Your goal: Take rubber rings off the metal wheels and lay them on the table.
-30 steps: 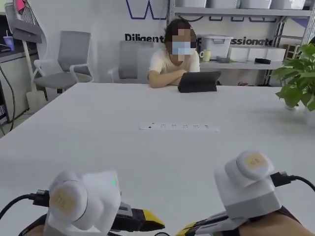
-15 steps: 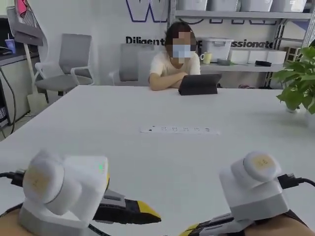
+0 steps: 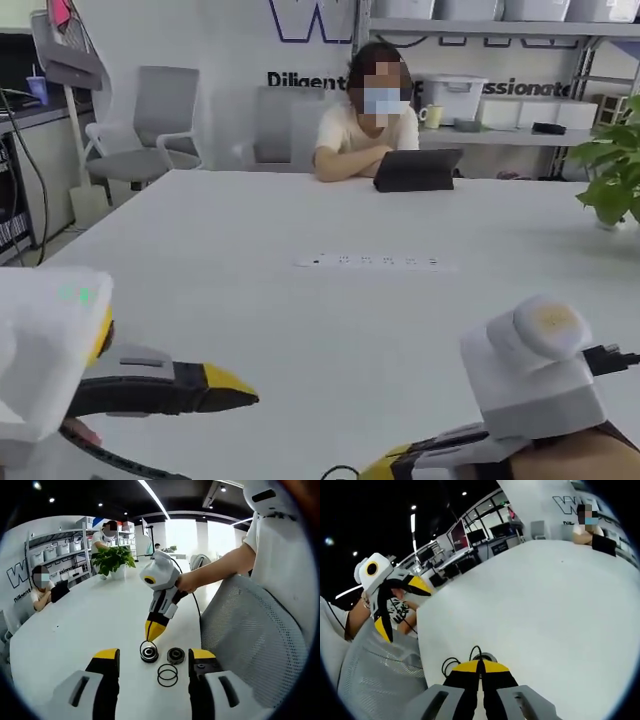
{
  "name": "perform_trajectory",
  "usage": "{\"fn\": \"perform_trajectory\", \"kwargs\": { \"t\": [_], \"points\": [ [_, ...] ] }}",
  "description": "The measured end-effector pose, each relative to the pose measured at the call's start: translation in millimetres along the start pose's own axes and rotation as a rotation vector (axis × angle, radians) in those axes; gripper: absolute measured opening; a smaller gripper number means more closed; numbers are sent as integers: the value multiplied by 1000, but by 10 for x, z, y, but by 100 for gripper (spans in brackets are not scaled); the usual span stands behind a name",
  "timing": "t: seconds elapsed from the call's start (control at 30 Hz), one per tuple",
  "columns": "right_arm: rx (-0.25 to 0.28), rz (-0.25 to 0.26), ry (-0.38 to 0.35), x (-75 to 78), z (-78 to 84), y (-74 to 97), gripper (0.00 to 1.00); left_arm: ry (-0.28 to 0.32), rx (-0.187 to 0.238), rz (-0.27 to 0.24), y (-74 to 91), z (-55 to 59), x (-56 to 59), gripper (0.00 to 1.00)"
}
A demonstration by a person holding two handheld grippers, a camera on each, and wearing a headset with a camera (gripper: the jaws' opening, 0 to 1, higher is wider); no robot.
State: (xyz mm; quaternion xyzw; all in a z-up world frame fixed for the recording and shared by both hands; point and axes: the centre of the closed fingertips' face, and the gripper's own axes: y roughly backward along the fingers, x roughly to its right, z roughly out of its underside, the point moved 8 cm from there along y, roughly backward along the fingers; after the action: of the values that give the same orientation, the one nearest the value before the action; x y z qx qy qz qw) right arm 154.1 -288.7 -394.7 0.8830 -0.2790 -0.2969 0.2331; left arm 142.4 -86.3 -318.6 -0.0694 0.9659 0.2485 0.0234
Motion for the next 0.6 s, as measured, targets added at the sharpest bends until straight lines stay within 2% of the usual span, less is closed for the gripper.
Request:
{"fn": "perform_trajectory", "kwargs": {
  "t": [0.17,0.3,0.43,0.6],
  "points": [
    [28,-8,-18,-4,-44,23,0,36,11,-61,269,58,79,57],
    [42,-14,-12,-28,-78,36,0,58,23,-125,408,143,130,61],
    [60,-31,-10,-76,-124,37,0,111,31,-144,480,252,212,69],
    [62,-51,4,-167,-162,19,0,147,36,-165,570,336,295,73]
  ]
}}
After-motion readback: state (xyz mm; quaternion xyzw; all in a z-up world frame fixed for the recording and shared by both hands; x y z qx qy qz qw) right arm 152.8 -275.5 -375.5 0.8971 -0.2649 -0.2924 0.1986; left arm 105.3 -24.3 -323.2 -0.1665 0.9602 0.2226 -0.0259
